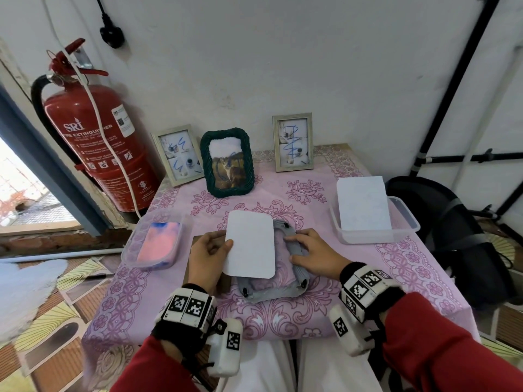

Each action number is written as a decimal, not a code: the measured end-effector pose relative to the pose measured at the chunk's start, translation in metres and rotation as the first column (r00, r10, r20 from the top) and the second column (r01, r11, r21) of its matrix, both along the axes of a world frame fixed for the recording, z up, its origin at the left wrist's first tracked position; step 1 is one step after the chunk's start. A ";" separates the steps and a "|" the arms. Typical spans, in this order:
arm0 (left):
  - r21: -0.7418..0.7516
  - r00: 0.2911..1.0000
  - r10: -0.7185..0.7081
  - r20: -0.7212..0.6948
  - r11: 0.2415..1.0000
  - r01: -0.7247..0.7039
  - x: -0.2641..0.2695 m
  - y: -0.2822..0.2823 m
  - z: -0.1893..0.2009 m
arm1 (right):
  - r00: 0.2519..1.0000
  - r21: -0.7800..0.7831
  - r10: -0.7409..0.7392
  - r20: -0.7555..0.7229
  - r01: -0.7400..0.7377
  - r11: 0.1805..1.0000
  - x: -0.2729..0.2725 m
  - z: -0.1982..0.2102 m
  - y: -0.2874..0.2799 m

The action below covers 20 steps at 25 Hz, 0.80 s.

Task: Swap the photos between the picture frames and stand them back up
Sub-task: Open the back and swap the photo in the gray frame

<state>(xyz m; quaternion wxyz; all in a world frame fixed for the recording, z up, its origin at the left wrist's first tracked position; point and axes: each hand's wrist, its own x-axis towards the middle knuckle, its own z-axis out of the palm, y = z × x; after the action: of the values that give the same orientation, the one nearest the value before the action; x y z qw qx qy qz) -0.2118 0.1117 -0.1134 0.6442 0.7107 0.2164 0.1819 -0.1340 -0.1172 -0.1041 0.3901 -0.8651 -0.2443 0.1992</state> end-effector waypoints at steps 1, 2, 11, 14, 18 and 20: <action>-0.002 1.000 -0.006 0.015 1.000 0.006 0.001 -0.001 0.002 | 0.999 -0.017 0.011 0.036 -0.010 1.000 -0.001 0.004 0.000; 0.000 0.999 -0.013 0.032 1.000 0.013 0.003 -0.004 0.004 | 0.997 -0.019 0.016 0.078 -0.015 1.000 -0.002 0.009 -0.001; -0.002 0.993 -0.117 0.024 0.993 0.117 0.025 -0.051 0.016 | 0.909 -0.006 -0.115 0.401 0.128 0.992 0.014 0.050 -0.066; 0.036 0.987 -0.159 0.007 0.987 0.158 0.035 -0.072 0.017 | 0.896 -0.208 -0.125 0.425 0.232 0.950 0.016 0.043 -0.091; 0.049 0.981 -0.191 -0.025 0.980 0.192 0.046 -0.098 0.013 | 0.848 -0.083 -0.250 0.468 0.324 0.943 0.015 0.035 -0.108; 0.061 0.979 -0.198 -0.056 0.978 0.201 0.051 -0.111 0.009 | 0.823 -0.001 -0.291 0.487 0.334 0.943 0.015 0.034 -0.114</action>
<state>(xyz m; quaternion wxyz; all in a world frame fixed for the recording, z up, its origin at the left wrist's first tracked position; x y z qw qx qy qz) -0.1606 0.0002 -0.1046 0.6295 0.7543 0.1535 0.1057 -0.1186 -0.2317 -0.0698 0.3068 -0.9315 -0.1793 -0.0779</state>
